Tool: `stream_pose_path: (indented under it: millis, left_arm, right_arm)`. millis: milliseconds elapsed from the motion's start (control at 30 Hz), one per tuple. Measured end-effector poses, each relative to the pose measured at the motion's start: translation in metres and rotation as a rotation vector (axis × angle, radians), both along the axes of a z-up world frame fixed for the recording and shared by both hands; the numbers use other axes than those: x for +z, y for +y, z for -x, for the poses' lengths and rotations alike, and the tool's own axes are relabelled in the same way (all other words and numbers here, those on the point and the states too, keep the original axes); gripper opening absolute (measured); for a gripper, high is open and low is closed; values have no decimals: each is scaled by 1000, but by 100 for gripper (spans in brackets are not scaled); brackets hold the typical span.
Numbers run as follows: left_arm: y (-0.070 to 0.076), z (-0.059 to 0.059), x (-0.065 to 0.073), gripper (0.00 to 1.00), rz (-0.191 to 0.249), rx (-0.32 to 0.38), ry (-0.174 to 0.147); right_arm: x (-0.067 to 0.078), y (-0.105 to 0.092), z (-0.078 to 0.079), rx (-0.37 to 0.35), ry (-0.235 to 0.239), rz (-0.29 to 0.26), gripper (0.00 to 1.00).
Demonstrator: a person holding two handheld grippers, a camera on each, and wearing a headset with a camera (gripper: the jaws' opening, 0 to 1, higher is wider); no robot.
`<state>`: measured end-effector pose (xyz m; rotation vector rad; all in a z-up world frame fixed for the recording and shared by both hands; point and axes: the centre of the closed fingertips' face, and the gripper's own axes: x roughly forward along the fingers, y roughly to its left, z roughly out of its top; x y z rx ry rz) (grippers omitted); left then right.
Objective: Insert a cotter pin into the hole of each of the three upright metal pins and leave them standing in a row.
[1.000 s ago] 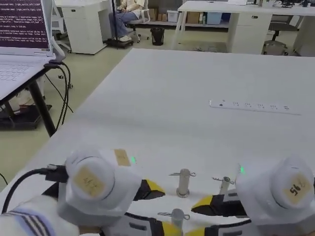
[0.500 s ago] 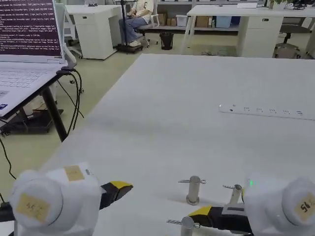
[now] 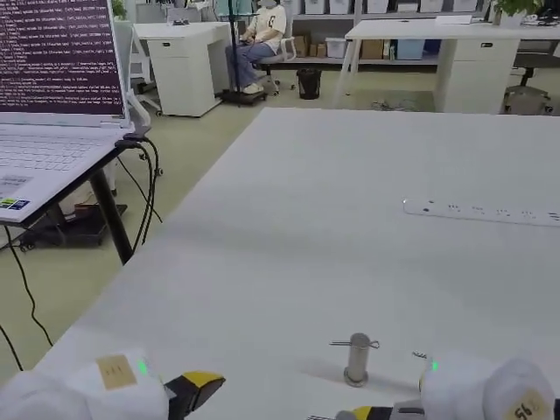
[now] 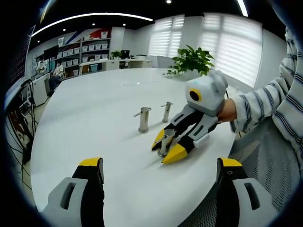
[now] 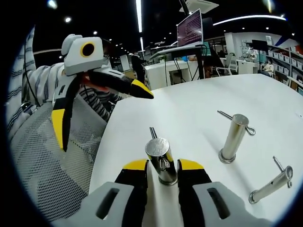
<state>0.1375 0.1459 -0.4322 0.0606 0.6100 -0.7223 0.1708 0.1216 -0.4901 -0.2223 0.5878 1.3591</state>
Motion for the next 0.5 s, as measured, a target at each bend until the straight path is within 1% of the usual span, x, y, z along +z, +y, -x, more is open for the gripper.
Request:
stream_pose_path:
  millis: [33,133,233,267,300,333,367,400,433,500]
  left_arm:
    - [0,1,0,99,-1,-1,1]
    - [0,2,-1,99,5,8,5]
    - [0,3,-1,99,11,10,7]
    - [1,3,-1,99,4,13,4]
    - [2,3,-2,99,-11,13,-2]
    - [2,3,-2,99,-15,13,-1]
    - [2,3,-2,99,-18,15,0]
    - [3,4,-3,99,-20,16,0]
    - [2,4,-3,99,-21,12,0]
    - [1,5,-3,99,-23,10,-1]
  right_arm:
    - [1,1,1,1,6,-11,18]
    - [0,1,-2,-4,-9,-15,13]
    - [0,2,-1,14,-24,-16,13]
    - [1,2,0,27,-47,-15,12]
    - [1,2,-1,42,-74,-17,12]
    - [1,2,1,60,-94,-13,11]
    - [2,1,0,80,-135,1,10]
    - [3,2,1,90,-151,5,9]
    - [4,2,2,79,-132,8,9]
    - [3,2,2,100,-161,25,9]
